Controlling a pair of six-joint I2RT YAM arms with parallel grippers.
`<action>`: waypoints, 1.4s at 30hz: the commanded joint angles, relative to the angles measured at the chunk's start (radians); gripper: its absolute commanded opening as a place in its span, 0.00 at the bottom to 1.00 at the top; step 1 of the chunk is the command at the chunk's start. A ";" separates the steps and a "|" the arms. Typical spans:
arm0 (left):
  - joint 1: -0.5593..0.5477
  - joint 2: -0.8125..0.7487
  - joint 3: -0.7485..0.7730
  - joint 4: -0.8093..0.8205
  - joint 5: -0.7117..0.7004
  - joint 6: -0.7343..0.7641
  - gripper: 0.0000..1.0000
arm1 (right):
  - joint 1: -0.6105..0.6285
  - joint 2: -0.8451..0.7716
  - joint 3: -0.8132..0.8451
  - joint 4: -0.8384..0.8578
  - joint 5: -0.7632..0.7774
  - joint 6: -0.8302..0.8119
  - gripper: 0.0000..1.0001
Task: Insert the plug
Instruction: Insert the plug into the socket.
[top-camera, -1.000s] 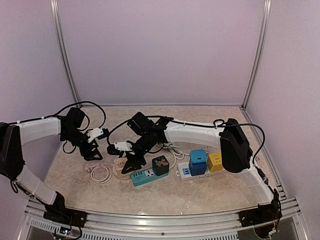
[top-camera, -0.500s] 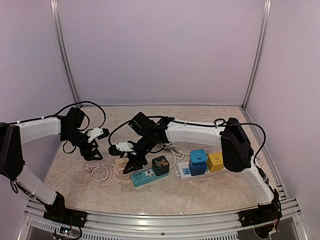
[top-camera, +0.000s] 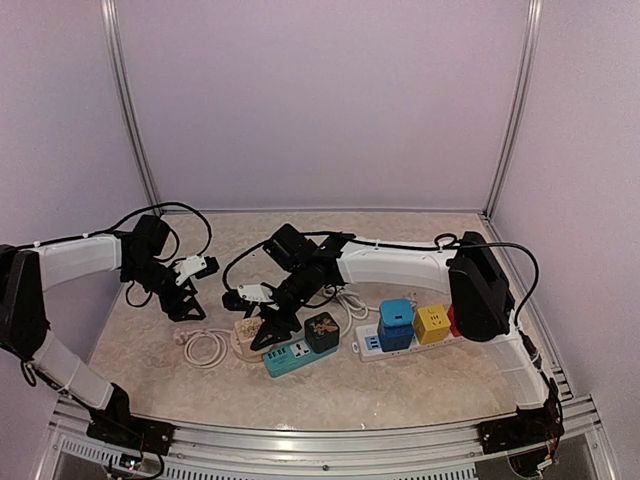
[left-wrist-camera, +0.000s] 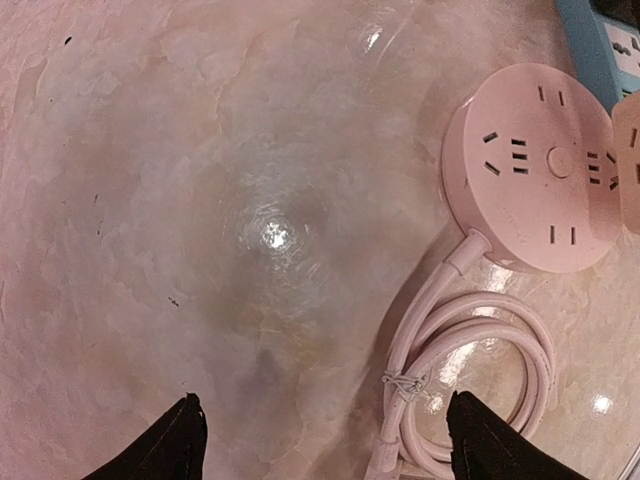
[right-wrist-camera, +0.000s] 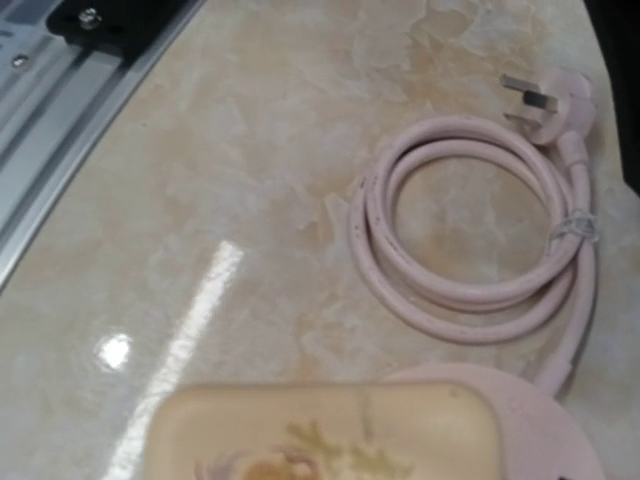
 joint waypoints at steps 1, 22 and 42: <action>0.001 0.001 0.017 0.005 0.017 -0.005 0.80 | -0.014 -0.065 -0.037 0.041 -0.035 0.020 0.00; 0.003 0.013 0.020 0.004 0.012 -0.005 0.81 | -0.014 0.001 -0.037 -0.021 0.103 -0.056 0.00; 0.003 0.021 0.046 -0.024 0.000 0.003 0.81 | -0.022 0.181 -0.006 -0.215 0.242 -0.152 0.00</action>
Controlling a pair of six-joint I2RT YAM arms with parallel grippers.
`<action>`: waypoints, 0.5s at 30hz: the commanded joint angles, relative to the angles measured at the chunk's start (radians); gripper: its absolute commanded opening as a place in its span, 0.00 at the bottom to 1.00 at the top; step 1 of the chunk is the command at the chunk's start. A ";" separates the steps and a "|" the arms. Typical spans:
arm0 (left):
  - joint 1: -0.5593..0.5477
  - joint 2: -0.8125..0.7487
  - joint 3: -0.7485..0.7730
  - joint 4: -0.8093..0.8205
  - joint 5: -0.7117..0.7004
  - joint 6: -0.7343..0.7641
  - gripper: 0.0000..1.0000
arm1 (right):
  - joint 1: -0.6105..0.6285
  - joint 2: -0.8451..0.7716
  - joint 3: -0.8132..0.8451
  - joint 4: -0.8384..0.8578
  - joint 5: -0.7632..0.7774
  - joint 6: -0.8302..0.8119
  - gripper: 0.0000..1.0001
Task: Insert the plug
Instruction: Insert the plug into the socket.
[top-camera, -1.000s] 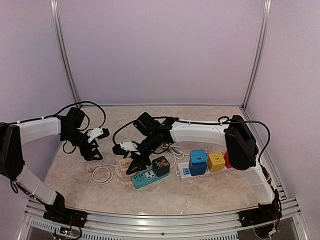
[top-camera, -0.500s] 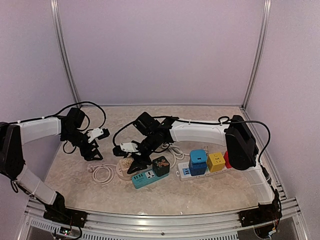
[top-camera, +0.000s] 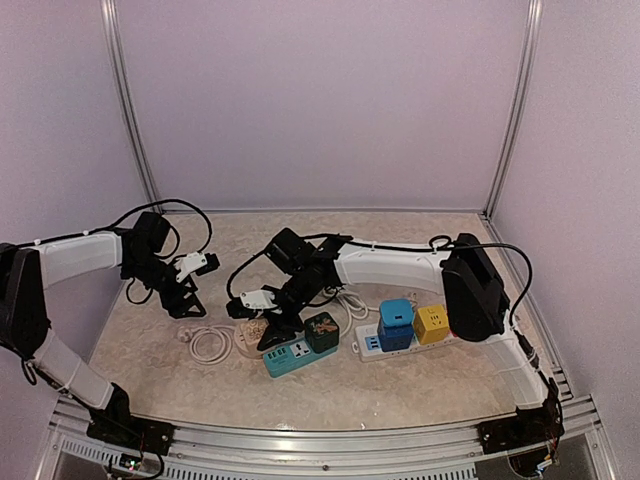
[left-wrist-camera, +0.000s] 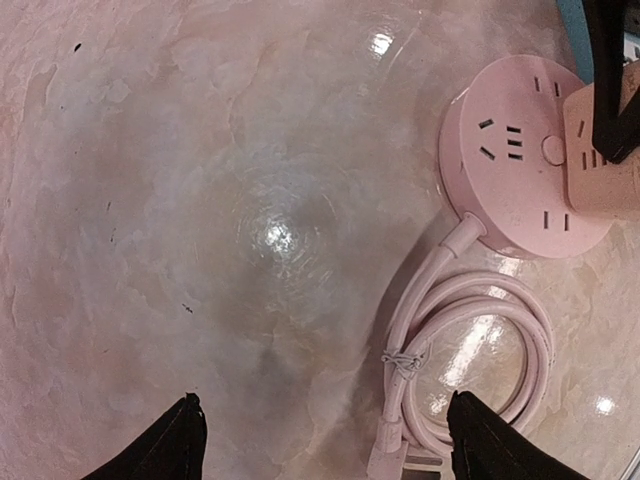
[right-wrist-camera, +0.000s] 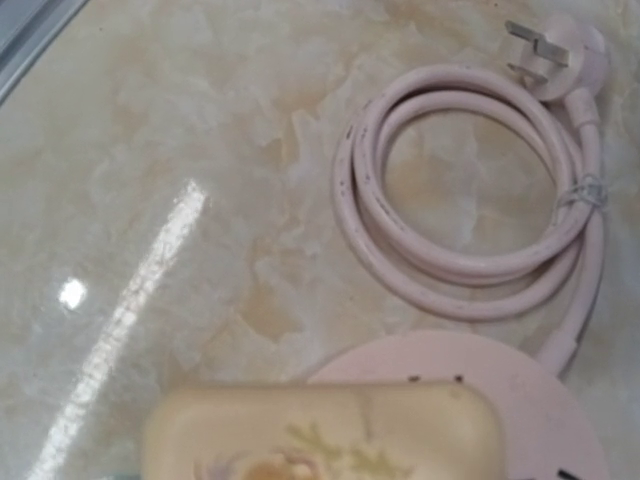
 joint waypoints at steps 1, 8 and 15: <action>0.003 0.011 0.022 -0.018 0.000 0.003 0.81 | -0.012 0.152 -0.020 -0.176 0.158 -0.023 0.00; 0.008 0.004 0.024 -0.018 -0.008 0.006 0.81 | -0.012 0.188 -0.077 -0.130 0.215 0.011 0.00; 0.010 0.001 0.034 -0.031 -0.014 0.007 0.81 | -0.022 0.207 -0.010 -0.093 0.192 0.062 0.00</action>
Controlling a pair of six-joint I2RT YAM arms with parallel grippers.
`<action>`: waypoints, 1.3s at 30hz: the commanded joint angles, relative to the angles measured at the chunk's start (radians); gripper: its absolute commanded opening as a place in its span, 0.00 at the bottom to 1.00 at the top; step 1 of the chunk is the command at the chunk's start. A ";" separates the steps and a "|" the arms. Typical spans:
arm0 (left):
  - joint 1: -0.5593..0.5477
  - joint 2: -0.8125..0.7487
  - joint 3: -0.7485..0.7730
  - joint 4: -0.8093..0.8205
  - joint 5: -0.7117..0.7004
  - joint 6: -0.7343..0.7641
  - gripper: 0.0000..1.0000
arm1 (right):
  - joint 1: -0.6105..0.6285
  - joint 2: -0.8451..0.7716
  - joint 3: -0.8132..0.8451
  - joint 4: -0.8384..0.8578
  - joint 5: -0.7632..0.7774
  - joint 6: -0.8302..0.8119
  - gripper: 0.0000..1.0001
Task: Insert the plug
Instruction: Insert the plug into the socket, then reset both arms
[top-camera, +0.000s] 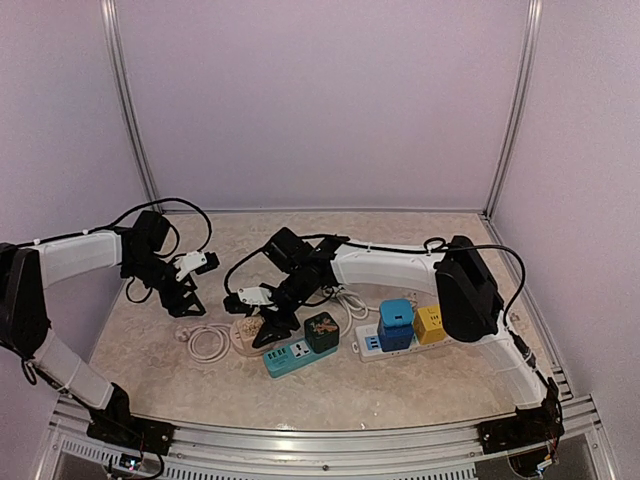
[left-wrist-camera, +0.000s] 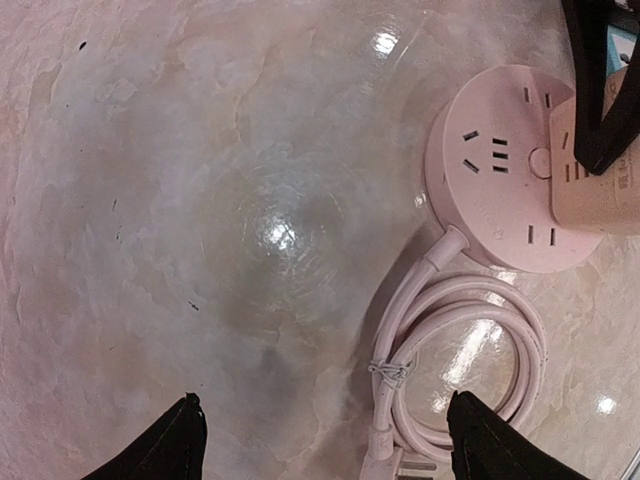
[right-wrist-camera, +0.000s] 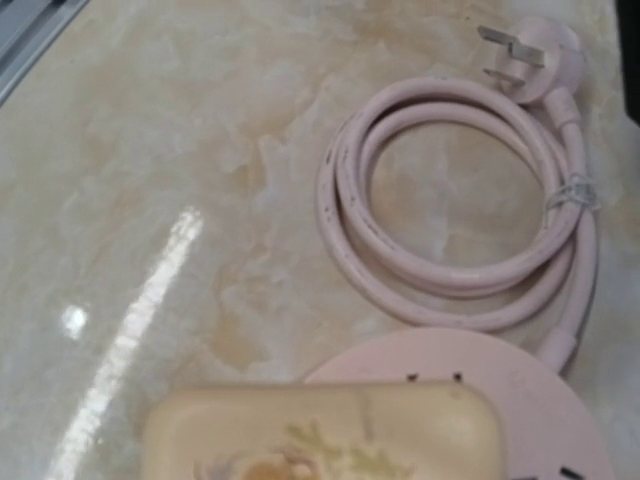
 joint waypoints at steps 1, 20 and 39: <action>0.011 -0.003 0.025 -0.028 -0.007 0.007 0.81 | -0.012 0.145 -0.065 -0.079 0.222 0.034 0.00; 0.032 -0.085 0.030 -0.060 -0.008 0.003 0.82 | 0.027 -0.301 -0.239 0.286 0.228 0.222 1.00; 0.421 -0.258 -0.116 0.461 -0.249 -0.549 0.82 | -0.702 -1.020 -0.948 0.305 0.856 1.105 1.00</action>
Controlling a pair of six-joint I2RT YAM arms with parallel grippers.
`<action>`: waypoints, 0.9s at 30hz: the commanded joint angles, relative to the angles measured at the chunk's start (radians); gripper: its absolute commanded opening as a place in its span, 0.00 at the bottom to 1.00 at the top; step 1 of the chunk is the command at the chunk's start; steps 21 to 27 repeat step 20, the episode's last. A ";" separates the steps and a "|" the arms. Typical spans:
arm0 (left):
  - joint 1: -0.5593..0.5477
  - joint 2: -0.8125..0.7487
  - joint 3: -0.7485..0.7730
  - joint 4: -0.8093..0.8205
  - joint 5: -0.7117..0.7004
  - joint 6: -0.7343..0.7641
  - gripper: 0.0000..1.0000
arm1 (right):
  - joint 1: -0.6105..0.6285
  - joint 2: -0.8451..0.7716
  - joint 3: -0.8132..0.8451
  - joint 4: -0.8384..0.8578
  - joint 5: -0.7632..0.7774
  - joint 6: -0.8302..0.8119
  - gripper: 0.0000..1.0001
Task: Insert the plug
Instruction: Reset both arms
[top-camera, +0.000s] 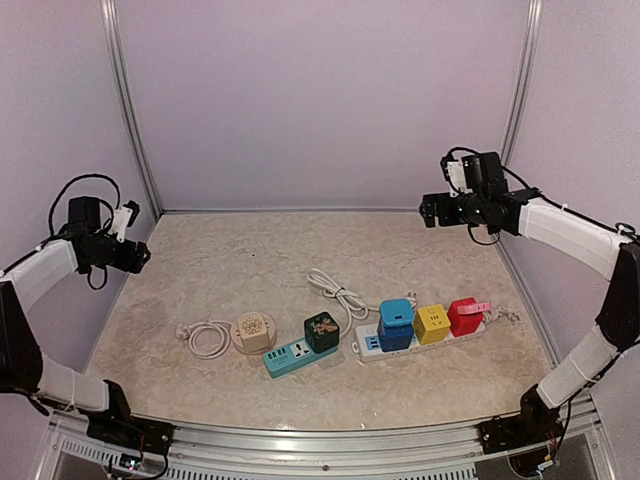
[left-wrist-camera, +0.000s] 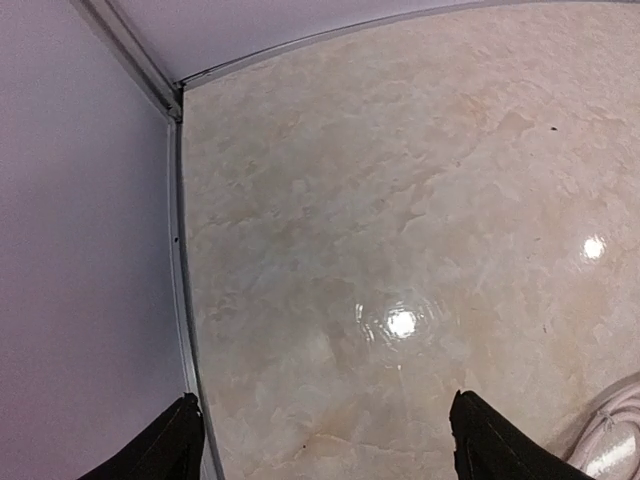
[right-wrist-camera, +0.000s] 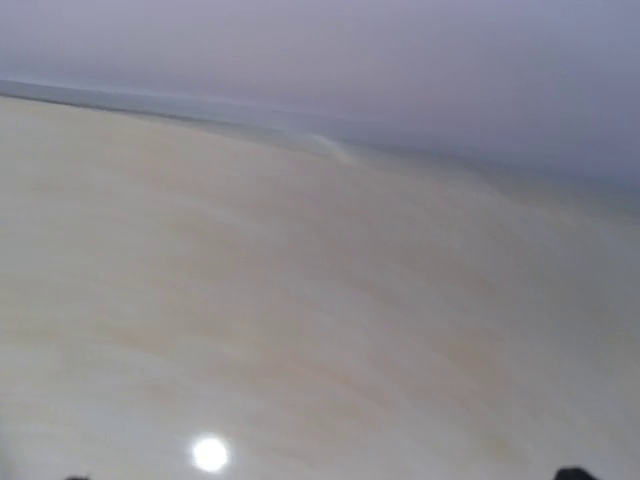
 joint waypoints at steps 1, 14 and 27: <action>0.106 -0.061 -0.111 0.216 -0.091 -0.185 0.82 | -0.193 -0.174 -0.260 -0.055 0.137 0.227 1.00; 0.187 -0.126 -0.244 0.370 -0.009 -0.251 0.85 | -0.354 -0.546 -0.786 0.173 0.565 0.397 1.00; 0.185 -0.109 -0.255 0.373 0.043 -0.243 0.85 | -0.354 -0.607 -0.890 0.271 0.568 0.384 1.00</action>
